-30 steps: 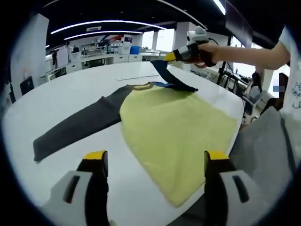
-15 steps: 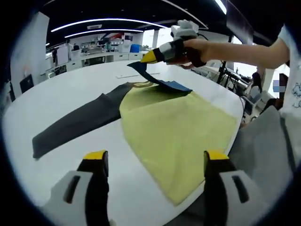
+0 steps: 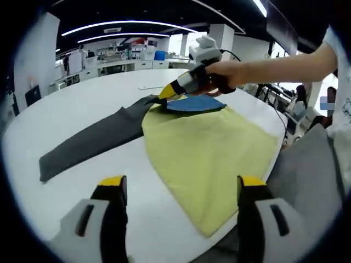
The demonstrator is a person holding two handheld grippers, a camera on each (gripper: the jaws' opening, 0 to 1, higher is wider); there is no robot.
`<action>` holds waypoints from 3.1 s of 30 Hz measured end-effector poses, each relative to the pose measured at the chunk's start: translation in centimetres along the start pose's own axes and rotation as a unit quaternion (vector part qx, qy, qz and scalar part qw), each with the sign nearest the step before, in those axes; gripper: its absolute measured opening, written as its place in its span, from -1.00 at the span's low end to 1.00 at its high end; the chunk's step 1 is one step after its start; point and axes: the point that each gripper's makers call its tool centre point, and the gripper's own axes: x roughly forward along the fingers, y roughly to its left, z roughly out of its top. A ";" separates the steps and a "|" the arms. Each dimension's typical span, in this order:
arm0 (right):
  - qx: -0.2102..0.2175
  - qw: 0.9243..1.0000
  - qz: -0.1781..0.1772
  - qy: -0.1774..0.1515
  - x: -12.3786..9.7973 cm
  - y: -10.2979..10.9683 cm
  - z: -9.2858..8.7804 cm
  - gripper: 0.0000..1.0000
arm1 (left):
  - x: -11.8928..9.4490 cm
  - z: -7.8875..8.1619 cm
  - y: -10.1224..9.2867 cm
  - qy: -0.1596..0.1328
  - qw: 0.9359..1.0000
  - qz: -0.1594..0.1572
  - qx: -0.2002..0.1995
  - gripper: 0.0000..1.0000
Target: Fold the garment on the visible template until the final outline fits inside the template.
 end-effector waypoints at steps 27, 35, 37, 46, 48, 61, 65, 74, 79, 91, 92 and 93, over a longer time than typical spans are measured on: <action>-0.072 0.997 0.005 0.025 -0.5 -0.6 -1.8 0.16 | 0.0 -0.1 -0.2 0.001 1.000 -0.005 0.002 0.60; -0.082 0.996 -0.013 0.023 -1.6 -2.3 -1.9 0.62 | 0.1 -0.2 -0.4 0.002 1.000 -0.007 0.005 0.60; -0.083 0.996 -0.018 0.020 -1.9 -2.9 -1.9 0.74 | 0.1 -0.2 -0.4 0.002 1.000 -0.007 0.005 0.60; -0.087 0.996 -0.027 0.022 -3.6 -4.4 -2.6 0.91 | 0.1 -0.2 -0.4 0.004 1.000 -0.006 0.005 0.60; -0.085 0.996 -0.028 0.022 -4.1 -4.9 -2.6 0.86 | 0.1 -0.2 -0.4 0.004 1.000 -0.006 0.006 0.60; -0.065 0.996 -0.054 0.016 -8.3 -9.2 -2.8 0.67 | 0.2 -0.4 -0.6 0.006 1.000 -0.007 0.005 0.60; -0.056 0.996 -0.070 0.011 -10.3 -10.8 -2.8 0.63 | 0.3 -0.5 -0.7 0.008 1.000 -0.009 0.007 0.60; -0.021 0.993 -0.114 -0.004 -13.7 -15.6 -2.7 0.51 | 0.4 -0.6 -0.6 0.011 1.000 -0.009 0.007 0.60; -0.006 0.992 -0.126 -0.008 -15.1 -16.9 -3.3 0.41 | 0.4 -0.6 -0.7 0.013 1.000 -0.009 0.007 0.60; 0.050 0.988 -0.145 -0.002 -18.3 -18.6 -7.6 -0.06 | 0.4 -0.8 -0.7 0.017 1.000 -0.010 0.010 0.59; 0.054 0.988 -0.147 -0.003 -18.4 -18.8 -8.0 -0.09 | 0.4 -0.8 -0.7 0.018 1.000 -0.010 0.010 0.59; 0.056 0.987 -0.148 -0.003 -18.5 -18.8 -8.1 -0.12 | 0.4 -0.8 -0.7 0.018 1.000 -0.010 0.010 0.59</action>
